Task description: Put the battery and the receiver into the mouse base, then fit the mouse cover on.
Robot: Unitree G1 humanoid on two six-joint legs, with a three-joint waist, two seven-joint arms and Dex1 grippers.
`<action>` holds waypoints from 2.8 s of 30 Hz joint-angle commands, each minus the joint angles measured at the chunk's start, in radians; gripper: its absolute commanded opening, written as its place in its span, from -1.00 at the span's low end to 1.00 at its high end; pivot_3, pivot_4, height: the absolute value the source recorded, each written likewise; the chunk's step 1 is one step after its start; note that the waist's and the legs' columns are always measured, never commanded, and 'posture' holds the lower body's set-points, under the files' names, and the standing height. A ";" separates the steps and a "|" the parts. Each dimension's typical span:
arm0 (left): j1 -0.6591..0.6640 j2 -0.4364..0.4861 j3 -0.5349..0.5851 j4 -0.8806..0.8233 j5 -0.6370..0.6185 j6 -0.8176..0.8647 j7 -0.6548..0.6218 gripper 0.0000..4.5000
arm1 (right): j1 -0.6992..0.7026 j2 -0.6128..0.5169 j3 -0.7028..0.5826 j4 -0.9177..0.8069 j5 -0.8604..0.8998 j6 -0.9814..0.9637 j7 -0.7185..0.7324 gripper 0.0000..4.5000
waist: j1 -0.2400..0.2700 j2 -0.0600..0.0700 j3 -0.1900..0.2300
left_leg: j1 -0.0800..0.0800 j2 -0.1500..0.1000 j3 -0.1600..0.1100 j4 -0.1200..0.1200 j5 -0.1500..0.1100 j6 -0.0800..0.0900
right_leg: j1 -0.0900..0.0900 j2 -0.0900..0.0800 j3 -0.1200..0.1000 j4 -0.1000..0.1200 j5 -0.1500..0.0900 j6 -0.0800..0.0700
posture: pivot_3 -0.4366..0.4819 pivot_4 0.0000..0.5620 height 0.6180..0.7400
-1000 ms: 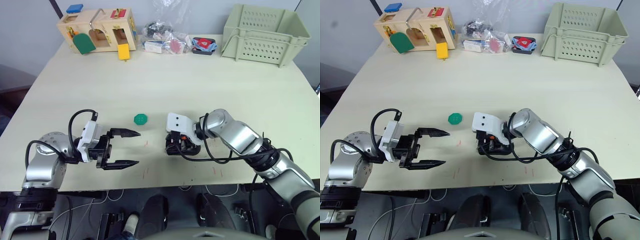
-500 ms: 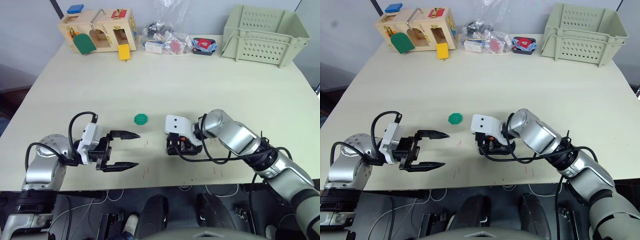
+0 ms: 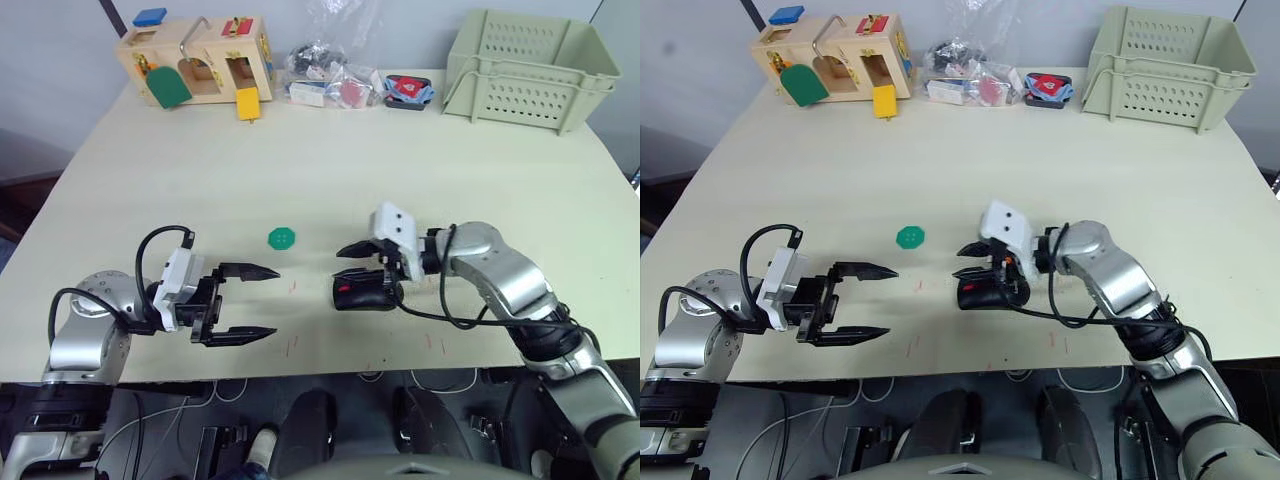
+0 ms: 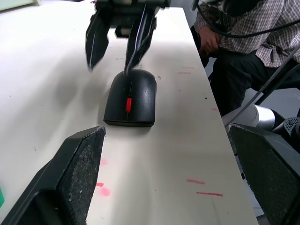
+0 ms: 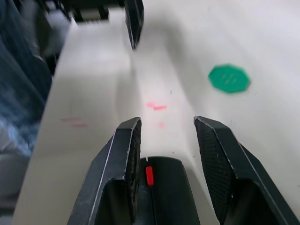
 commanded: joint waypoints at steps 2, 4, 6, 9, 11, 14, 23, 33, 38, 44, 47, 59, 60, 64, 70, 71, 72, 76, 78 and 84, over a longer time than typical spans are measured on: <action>-0.002 0.008 0.030 -0.024 -0.013 -0.012 -0.013 1.00 | 0.075 -0.031 -0.091 -0.006 0.045 -0.154 0.049 -0.16 | 0.000 0.000 0.000 | 0.000 0.000 0.000 0.000 0.000 0.000 | 0.000 0.000 0.000 0.000 0.000 0.000 | -0.05 -0.47 1.00; 0.001 0.009 0.031 -0.025 -0.013 -0.011 -0.013 1.00 | 0.126 -0.041 -0.114 0.009 0.061 -0.194 0.066 -0.16 | 0.000 0.000 0.000 | 0.000 0.000 0.000 0.000 0.000 0.000 | 0.000 0.000 0.000 0.000 0.000 0.000 | -0.05 -0.47 1.00; 0.002 0.010 0.033 -0.026 -0.014 -0.010 -0.014 1.00 | 0.163 -0.044 -0.126 0.022 0.072 -0.221 0.079 -0.16 | 0.000 0.000 0.000 | 0.001 0.000 0.000 0.000 0.000 0.000 | 0.001 0.000 0.000 0.000 0.000 0.000 | -0.05 -0.47 1.00; 0.003 0.012 0.034 -0.025 -0.016 -0.009 -0.017 1.00 | 0.195 -0.045 -0.134 0.044 0.104 -0.223 0.113 -0.16 | 0.000 0.000 0.000 | 0.001 0.000 0.001 0.000 0.000 0.000 | 0.000 0.000 0.000 0.000 0.000 0.000 | -0.05 -0.47 1.00; 0.006 0.014 0.036 -0.026 -0.017 -0.008 -0.017 1.00 | 0.216 -0.030 -0.146 0.081 0.117 -0.259 0.126 -0.16 | -0.001 0.000 0.000 | 0.001 0.000 0.000 0.000 0.000 0.000 | 0.000 0.000 0.000 0.000 0.000 0.000 | -0.05 -0.47 1.00; 0.006 0.017 0.039 -0.024 -0.017 -0.007 -0.019 1.00 | 0.237 -0.017 -0.152 0.131 0.124 -0.303 0.148 -0.16 | 0.000 0.000 0.000 | 0.001 0.000 0.000 0.000 0.000 0.000 | 0.001 0.001 0.000 0.001 0.000 0.000 | -0.05 -0.47 1.00; 0.002 0.022 0.045 -0.024 -0.013 0.003 -0.021 1.00 | 0.239 0.034 -0.167 0.264 0.113 -0.421 0.164 -0.16 | 0.000 0.000 0.000 | 0.001 0.000 0.000 0.000 0.000 0.000 | 0.001 0.001 0.001 0.001 0.000 0.000 | -0.05 -0.47 1.00; -0.010 0.018 0.040 -0.018 -0.006 0.003 -0.020 1.00 | 0.287 0.026 -0.037 0.404 -0.045 -0.439 0.151 -0.16 | -0.004 -0.001 -0.001 | 0.007 0.001 0.001 0.000 0.000 0.000 | 0.005 0.001 0.001 0.001 0.000 0.000 | -0.05 -0.47 1.00; -0.005 0.018 0.042 -0.020 -0.005 0.005 -0.016 1.00 | 0.293 0.029 -0.056 0.390 -0.031 -0.450 0.141 -0.16 | -0.003 -0.002 -0.003 | 0.021 0.002 0.001 -0.004 0.000 0.000 | 0.019 0.002 0.001 -0.001 -0.003 -0.005 | -0.05 -0.47 1.00; 0.019 0.014 0.049 -0.026 -0.005 0.001 -0.008 1.00 | 0.299 0.021 -0.123 0.321 0.023 -0.503 0.138 -0.16 | 0.000 -0.001 -0.002 | 0.021 0.002 0.001 -0.004 0.000 0.000 | 0.019 0.002 0.002 -0.001 -0.002 -0.004 | -0.05 -0.47 1.00; 0.036 0.009 0.057 -0.032 -0.007 -0.002 0.004 1.00 | 0.311 0.007 -0.156 0.277 0.044 -0.527 0.140 -0.16 | 0.004 -0.001 -0.002 | 0.020 0.002 0.001 -0.004 0.000 0.000 | 0.018 0.001 0.002 -0.001 -0.002 -0.004 | -0.05 -0.47 1.00; 0.116 -0.055 0.122 -0.026 0.058 0.019 0.272 1.00 | 0.478 -0.123 -0.389 0.142 0.116 -0.528 0.042 -0.16 | 0.008 0.001 -0.001 | 0.018 0.002 0.000 -0.004 0.000 0.000 | 0.017 0.000 0.001 -0.002 -0.001 -0.001 | -0.05 -0.47 1.00; 0.124 -0.063 0.130 -0.025 0.061 0.033 0.305 1.00 | 0.501 -0.129 -0.418 0.143 0.122 -0.539 0.030 -0.16 | 0.008 0.001 -0.001 | 0.018 0.002 0.001 -0.004 0.000 0.000 | 0.017 0.000 0.001 -0.002 -0.001 -0.001 | -0.05 -0.47 1.00; 0.170 -0.086 0.167 -0.034 0.072 0.060 0.406 1.00 | 0.589 -0.149 -0.504 0.119 0.139 -0.553 -0.004 -0.16 | 0.006 0.001 -0.001 | 0.018 0.002 0.001 -0.004 0.000 0.000 | 0.017 0.000 0.002 -0.002 -0.001 -0.001 | -0.05 -0.47 1.00; 0.269 -0.125 0.218 -0.073 0.060 0.092 0.507 1.00 | 0.740 -0.169 -0.617 0.116 0.156 -0.574 -0.032 0.17 | 0.004 0.001 -0.001 | 0.018 0.005 0.001 -0.004 0.000 0.000 | 0.017 0.000 0.002 -0.002 -0.002 -0.002 | -0.05 -0.47 1.00; 0.280 -0.131 0.221 -0.076 0.069 0.087 0.518 1.00 | 0.759 -0.171 -0.629 0.117 0.159 -0.576 -0.030 0.44 | 0.006 0.001 -0.001 | 0.019 0.005 0.001 -0.004 0.000 0.000 | 0.017 0.000 0.002 -0.002 -0.003 -0.005 | -0.05 -0.47 1.00; 0.293 -0.137 0.223 -0.077 0.078 0.087 0.536 1.00 | 0.779 -0.174 -0.646 0.122 0.162 -0.581 -0.028 0.65 | 0.006 0.001 -0.001 | 0.019 0.005 0.001 -0.004 0.000 0.000 | 0.017 0.000 0.002 -0.002 -0.003 -0.005 | -0.05 -0.47 1.00; 0.319 -0.158 0.229 -0.049 0.125 0.053 0.599 1.00 | 0.830 -0.199 -0.707 0.176 0.182 -0.597 0.002 0.98 | 0.010 0.001 -0.001 | 0.018 0.005 0.002 -0.004 0.000 0.000 | 0.017 -0.001 0.002 -0.003 -0.004 -0.005 | -0.05 -0.47 1.00; 0.324 -0.163 0.233 -0.048 0.124 0.048 0.603 1.00 | 0.834 -0.206 -0.718 0.196 0.184 -0.605 0.011 0.98 | 0.010 0.001 -0.001 | 0.018 0.005 0.002 -0.004 0.000 0.000 | 0.017 -0.001 0.002 -0.003 -0.003 -0.006 | -0.05 -0.47 1.00; 0.350 -0.155 0.238 -0.048 0.154 0.028 0.629 1.00 | 0.826 -0.212 -0.729 0.246 0.187 -0.621 0.023 0.98 | 0.008 0.001 -0.001 | 0.019 0.006 0.002 -0.004 -0.001 0.000 | 0.017 0.000 0.002 -0.003 -0.004 -0.006 | -0.05 -0.47 1.00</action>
